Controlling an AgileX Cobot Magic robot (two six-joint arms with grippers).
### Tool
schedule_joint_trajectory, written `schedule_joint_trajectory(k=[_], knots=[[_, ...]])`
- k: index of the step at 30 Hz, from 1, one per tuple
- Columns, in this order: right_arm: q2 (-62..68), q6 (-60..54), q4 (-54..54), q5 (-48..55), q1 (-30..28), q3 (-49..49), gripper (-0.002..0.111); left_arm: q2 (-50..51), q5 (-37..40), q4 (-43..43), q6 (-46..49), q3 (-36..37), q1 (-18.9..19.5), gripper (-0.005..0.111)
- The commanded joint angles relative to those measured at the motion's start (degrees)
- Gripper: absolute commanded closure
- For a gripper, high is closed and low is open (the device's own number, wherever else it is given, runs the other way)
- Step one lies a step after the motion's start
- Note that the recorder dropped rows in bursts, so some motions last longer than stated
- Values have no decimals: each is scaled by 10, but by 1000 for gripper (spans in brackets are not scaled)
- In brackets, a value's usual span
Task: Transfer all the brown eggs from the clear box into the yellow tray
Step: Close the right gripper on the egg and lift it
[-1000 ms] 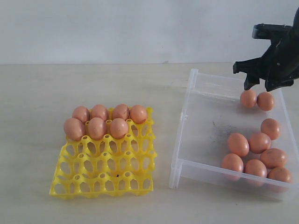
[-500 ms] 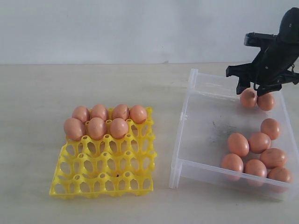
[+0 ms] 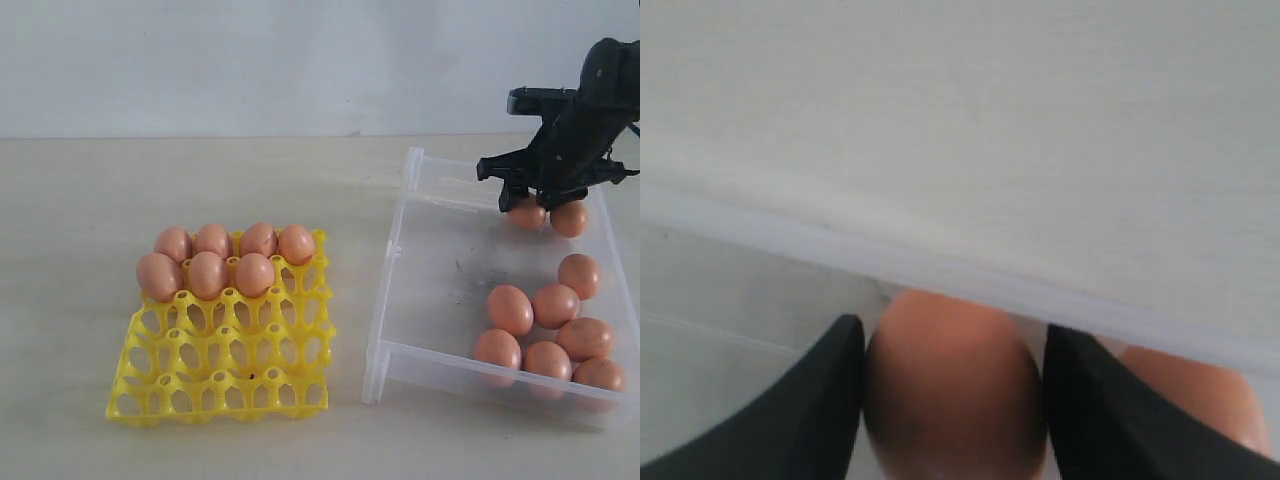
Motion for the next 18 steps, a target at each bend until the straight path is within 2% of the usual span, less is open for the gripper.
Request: schedule_joint_trajectory(k=[1,5,9,12,18], knots=[[1,-108,111,-19,-9,5,108,-2,-2,1,-4,1,-3,103],[-12,-280,252,-102,-9,58,108,-2,-2,1,-4,1,-3,103],[-25,-452,368,-234,-3,137,108,-2,-2,1,-4,1,-3,103],[-32,-477,372,-302,4,171,108,-2,-2,1,-4,1,-3,103],[-68,-478,379,-339,28,176,108,-2,-2,1,-4,1,-3,103]])
